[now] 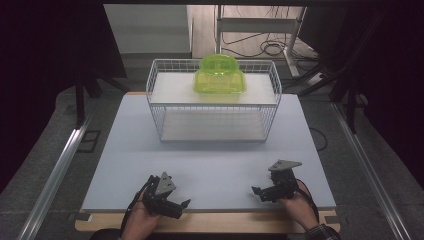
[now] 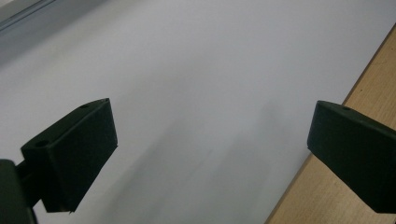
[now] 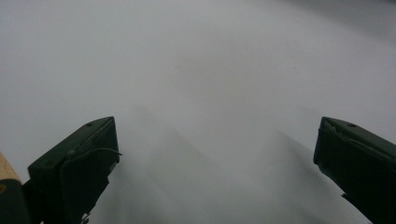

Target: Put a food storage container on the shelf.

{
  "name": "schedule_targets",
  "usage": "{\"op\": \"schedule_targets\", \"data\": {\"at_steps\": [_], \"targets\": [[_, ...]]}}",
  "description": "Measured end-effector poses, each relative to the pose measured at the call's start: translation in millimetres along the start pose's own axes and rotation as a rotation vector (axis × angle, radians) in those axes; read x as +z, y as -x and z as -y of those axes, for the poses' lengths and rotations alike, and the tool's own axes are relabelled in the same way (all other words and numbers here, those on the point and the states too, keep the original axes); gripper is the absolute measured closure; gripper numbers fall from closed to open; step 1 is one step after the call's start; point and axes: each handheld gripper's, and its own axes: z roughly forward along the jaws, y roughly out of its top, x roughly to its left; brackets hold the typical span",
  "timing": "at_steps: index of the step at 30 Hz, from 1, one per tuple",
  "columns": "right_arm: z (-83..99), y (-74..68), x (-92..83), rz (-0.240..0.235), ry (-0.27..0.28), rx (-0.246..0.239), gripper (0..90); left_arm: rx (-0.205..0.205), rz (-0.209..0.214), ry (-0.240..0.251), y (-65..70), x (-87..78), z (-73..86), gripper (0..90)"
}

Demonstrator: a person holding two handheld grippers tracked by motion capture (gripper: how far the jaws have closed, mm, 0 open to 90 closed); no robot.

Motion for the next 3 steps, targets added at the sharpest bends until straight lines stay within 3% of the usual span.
{"op": "schedule_targets", "data": {"at_steps": [3], "targets": [[-0.5,0.2,-0.3,0.001,0.003,-0.007,0.3,-0.001,0.001,0.001,-0.5,-0.1,-0.3,1.4]]}}
